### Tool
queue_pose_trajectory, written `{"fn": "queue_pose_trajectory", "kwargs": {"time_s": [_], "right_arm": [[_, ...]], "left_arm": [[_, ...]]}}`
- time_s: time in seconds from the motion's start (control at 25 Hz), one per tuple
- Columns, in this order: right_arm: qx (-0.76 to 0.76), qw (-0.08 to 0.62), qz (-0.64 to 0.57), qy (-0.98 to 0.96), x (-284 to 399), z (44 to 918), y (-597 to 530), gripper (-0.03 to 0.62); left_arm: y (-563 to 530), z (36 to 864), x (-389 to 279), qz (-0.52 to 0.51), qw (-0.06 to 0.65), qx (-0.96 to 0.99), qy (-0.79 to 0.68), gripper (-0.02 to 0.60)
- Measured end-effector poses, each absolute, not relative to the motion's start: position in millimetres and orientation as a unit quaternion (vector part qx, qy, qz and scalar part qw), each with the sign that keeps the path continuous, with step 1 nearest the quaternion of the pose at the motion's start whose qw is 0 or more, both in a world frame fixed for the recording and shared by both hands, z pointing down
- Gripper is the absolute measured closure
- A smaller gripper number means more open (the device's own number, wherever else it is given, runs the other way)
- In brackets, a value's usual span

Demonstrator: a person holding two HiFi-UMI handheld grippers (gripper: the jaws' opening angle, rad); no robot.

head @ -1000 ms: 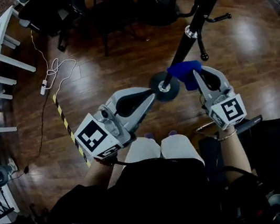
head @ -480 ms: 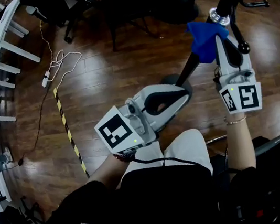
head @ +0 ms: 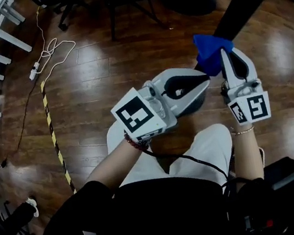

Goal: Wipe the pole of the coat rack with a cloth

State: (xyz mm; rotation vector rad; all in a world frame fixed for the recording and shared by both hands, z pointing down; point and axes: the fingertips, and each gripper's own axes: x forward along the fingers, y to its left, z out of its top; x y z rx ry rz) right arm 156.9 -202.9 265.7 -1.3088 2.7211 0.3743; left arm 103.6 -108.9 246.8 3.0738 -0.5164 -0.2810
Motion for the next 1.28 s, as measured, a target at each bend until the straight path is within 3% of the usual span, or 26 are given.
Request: {"fn": "queue_pose_trajectory", "kwargs": {"time_s": [0.28,0.48,0.56,0.84,1.28], "right_arm": [[-0.420,0.011,0.163,0.893,157,382,-201,0.576],[-0.435,-0.017,0.143,0.889,146,470,-197,0.576],[-0.435,-0.060,0.127,0.889,147,519,-198,0.576],[-0.457,-0.137,0.025,0.879,144,661,-210,0.577],[-0.460,-0.257,-0.120,0.841,131,827,-215,0.577]], "left_arm": [[-137,368,98,-0.080,0.012,0.977,-0.197,0.588],[-152,448,76,-0.102,0.073,0.960,-0.251,0.588],[-160,471,69,-0.118,0.086,0.954,-0.264,0.588],[-157,491,48,-0.183,0.026,0.951,-0.249,0.588],[-162,516,7,-0.187,0.073,0.926,-0.320,0.588]]}}
